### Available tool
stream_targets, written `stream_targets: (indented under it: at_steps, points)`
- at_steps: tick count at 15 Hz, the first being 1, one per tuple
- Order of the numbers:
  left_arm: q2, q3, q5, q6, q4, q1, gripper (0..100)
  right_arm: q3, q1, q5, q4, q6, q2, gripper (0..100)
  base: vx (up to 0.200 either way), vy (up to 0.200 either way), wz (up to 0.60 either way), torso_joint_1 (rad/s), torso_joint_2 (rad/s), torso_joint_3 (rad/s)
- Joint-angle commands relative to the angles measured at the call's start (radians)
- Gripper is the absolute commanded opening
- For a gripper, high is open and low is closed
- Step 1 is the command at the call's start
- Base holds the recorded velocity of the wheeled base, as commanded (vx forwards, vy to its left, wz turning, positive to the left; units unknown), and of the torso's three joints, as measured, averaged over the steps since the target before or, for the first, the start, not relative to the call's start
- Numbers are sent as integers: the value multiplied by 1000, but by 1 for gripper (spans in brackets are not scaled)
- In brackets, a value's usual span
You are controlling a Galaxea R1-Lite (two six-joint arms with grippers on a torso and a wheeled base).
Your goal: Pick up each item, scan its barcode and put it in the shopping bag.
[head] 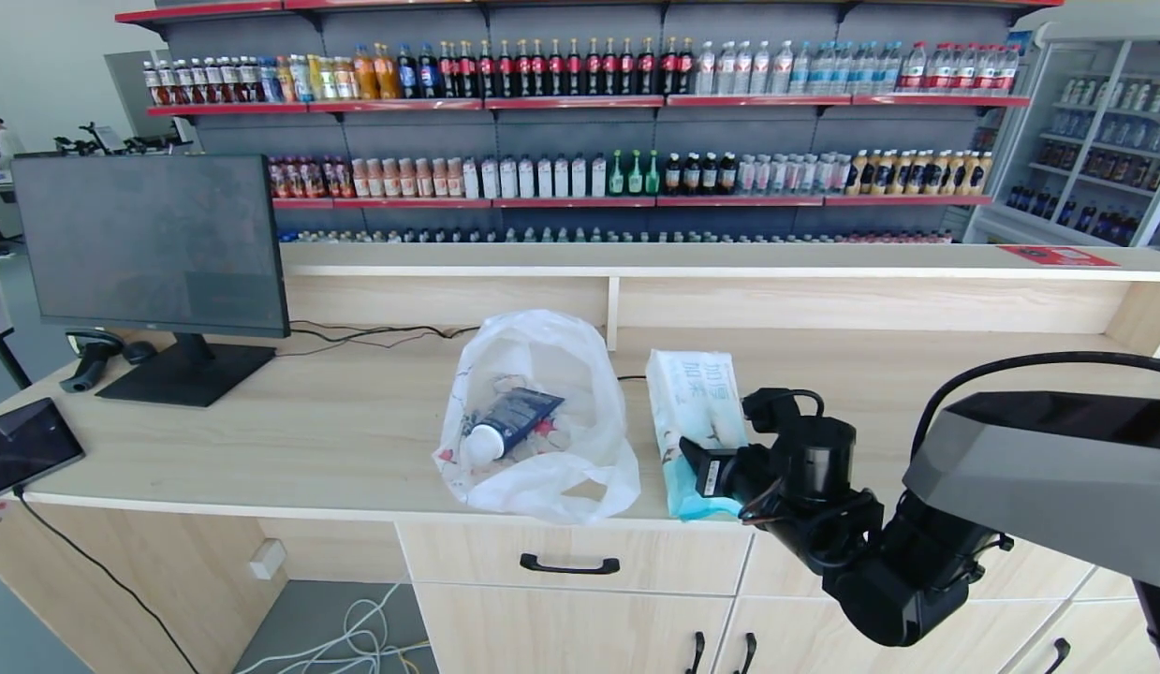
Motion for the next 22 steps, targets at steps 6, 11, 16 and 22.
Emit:
stream_targets:
  at_steps: [6, 11, 16, 22]
  points:
    - [0, 0, 0, -2, 0, 0, 0, 29, 0, -2, 0, 0, -24, 0, 0, 0, 0, 0, 0, 0]
    - [0, 0, 0, 0, 0, 0, 0, 61, 5, -2, 0, 0, -79, 0, 0, 0, 0, 0, 0, 0]
    - [0, 0, -1, -2, 0, 0, 0, 222, 33, -2, 0, -4, -338, 0, 0, 0, 0, 0, 0, 0]
    - [0, 0, 0, 0, 0, 0, 0, 543, -98, 141, 4, -87, -780, 0, 0, 0, 0, 0, 0, 0]
